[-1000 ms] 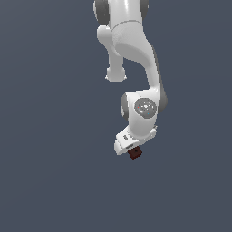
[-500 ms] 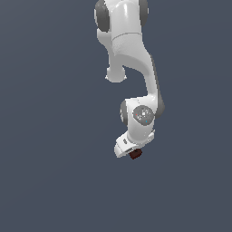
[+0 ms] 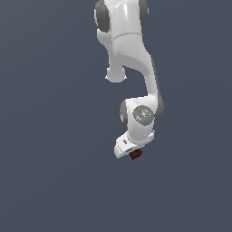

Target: Pick up the object and move it to a goal position.

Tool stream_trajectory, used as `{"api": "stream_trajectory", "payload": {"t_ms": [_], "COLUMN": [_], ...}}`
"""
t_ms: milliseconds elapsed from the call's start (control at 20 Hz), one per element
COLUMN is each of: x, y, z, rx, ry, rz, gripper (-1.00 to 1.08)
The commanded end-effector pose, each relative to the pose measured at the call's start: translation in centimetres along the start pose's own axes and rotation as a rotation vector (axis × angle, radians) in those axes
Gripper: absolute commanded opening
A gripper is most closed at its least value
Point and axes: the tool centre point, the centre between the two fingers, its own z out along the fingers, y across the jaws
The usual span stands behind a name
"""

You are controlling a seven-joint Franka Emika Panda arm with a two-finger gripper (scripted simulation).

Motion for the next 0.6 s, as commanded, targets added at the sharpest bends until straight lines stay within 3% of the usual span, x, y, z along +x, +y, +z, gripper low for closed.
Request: {"api": "stream_trajectory", "payload": {"t_ms": [0,550], "x": [0.0,-1.1], "y": [0.0,2.4], "z": [0.0,-3.6], "rx": [0.0,0.0], "ry": [0.0,0.0], "rz": [-0.001,-0.001], "gripper": [-1.0,-1.0]}}
